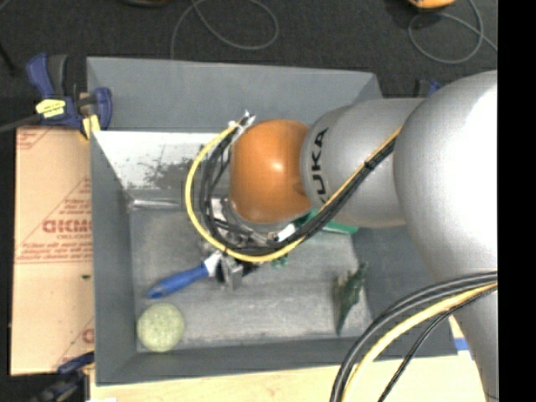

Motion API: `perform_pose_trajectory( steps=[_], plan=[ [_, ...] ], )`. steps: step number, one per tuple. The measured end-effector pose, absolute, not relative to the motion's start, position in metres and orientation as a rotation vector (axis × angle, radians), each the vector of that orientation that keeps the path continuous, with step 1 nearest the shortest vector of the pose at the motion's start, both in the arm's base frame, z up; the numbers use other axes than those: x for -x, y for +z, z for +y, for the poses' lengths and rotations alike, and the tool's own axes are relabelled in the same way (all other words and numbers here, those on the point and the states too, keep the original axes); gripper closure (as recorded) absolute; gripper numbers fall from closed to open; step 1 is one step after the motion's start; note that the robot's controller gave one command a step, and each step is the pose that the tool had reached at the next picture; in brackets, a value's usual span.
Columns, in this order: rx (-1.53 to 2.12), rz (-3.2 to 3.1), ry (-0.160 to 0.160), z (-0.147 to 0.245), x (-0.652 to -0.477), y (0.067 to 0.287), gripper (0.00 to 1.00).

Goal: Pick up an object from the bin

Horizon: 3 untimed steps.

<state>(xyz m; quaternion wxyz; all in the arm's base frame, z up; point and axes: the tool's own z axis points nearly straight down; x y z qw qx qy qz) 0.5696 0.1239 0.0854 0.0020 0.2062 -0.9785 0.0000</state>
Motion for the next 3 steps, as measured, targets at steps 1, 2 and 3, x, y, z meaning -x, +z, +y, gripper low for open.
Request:
perform_pose_trajectory(
  steps=[1,2,3],
  plan=[
    [-0.646,-3.071,0.001,0.124,-0.57,0.108,1.0],
    [-0.647,-3.076,0.001,0.124,-0.571,0.125,1.0],
    [-0.646,-3.079,0.001,0.124,-0.572,0.138,1.0]
  ],
)
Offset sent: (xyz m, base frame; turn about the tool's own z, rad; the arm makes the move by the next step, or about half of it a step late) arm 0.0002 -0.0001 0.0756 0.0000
